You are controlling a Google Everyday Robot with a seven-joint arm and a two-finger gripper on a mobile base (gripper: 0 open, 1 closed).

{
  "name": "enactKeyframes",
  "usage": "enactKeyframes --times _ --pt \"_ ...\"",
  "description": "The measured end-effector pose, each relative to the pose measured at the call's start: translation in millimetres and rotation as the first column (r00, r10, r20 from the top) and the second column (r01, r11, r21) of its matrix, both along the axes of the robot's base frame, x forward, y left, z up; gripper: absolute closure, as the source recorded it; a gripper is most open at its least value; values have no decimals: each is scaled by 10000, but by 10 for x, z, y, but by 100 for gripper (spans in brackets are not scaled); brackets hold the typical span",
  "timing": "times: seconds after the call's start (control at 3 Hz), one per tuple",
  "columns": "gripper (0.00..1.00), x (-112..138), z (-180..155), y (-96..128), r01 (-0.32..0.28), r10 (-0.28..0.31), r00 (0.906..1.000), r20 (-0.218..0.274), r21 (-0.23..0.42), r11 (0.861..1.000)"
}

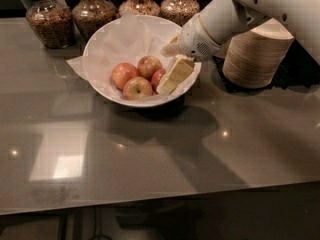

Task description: Pick apple from white bowl

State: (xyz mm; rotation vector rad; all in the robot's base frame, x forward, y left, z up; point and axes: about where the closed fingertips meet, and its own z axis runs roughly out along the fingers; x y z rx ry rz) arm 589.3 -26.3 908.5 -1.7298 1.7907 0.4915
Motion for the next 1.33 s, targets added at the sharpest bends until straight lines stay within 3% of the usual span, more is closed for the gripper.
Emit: enactKeyframes --times 0.67,1.33 --pt "26 67 -161 6 80 -87 9996 -282 -260 9996" --pt "27 170 -348 -149 548 -578 9970 -511 -584 9968"
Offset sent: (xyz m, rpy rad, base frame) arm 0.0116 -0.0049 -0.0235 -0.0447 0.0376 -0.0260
